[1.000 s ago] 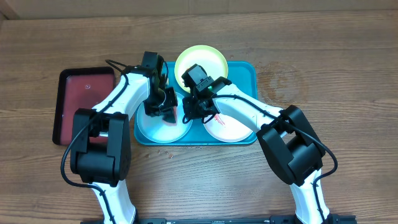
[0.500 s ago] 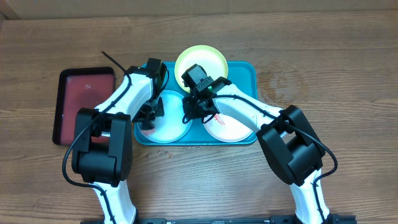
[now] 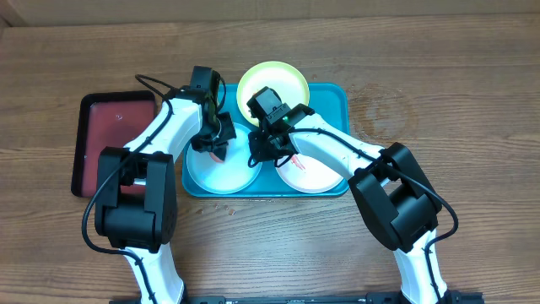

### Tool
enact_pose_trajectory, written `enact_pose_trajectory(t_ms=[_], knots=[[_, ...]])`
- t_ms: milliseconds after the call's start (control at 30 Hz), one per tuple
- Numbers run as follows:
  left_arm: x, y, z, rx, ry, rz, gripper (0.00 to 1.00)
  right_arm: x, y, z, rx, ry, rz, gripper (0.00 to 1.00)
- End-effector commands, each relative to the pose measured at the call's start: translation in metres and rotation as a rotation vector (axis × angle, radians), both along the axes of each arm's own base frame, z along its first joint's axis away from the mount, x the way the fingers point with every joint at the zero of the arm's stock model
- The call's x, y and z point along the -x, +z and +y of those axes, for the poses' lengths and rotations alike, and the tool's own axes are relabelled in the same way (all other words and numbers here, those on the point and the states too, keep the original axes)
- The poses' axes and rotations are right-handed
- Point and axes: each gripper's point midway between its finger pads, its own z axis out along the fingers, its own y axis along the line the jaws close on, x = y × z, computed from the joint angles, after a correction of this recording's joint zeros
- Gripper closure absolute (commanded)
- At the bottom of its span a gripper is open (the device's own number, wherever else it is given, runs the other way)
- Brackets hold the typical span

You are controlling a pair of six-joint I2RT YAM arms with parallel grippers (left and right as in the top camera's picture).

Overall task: Clean dirty plates on tray and stack at the side
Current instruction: 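Hold the plate rim with right gripper and scrub with left sponge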

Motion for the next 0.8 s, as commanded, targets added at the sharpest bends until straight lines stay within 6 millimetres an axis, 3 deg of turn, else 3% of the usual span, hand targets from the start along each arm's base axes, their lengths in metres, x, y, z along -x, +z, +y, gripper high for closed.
enact_pose_trajectory(t_ms=[0, 133, 233, 333, 400, 433, 567, 667, 767], knots=[[0.022, -0.002, -0.034, 0.146, -0.057, 0.095, 0.96, 0.009, -0.006, 0.004, 0.001, 0.041, 0.015, 0.96], [0.043, 0.002, -0.048, 0.204, -0.175, 0.151, 0.96, 0.009, -0.006, 0.004, 0.001, 0.041, 0.015, 0.96], [0.052, -0.001, -0.039, 0.150, -0.178, 0.189, 0.96, 0.009, -0.006, 0.004, 0.002, 0.041, 0.016, 0.96], [0.058, -0.005, -0.021, 0.044, -0.173, 0.215, 0.96, 0.009, -0.006, 0.004, 0.003, 0.041, 0.017, 0.96], [0.062, -0.007, 0.003, -0.093, -0.171, 0.234, 0.96, 0.010, -0.006, 0.003, 0.005, 0.041, 0.019, 0.96], [0.062, -0.007, 0.028, -0.236, -0.171, 0.237, 0.96, 0.010, -0.006, 0.003, 0.005, 0.041, 0.019, 0.96], [0.057, 0.002, 0.072, -0.500, -0.069, 0.211, 0.96, 0.010, -0.006, 0.003, 0.004, 0.041, 0.018, 0.96], [0.049, 0.011, 0.086, -0.587, 0.006, 0.173, 0.96, 0.009, -0.006, 0.004, 0.002, 0.041, 0.015, 0.96], [0.029, 0.039, 0.074, -0.522, 0.036, 0.119, 0.96, 0.004, 0.001, 0.008, -0.011, 0.041, -0.001, 0.96]])
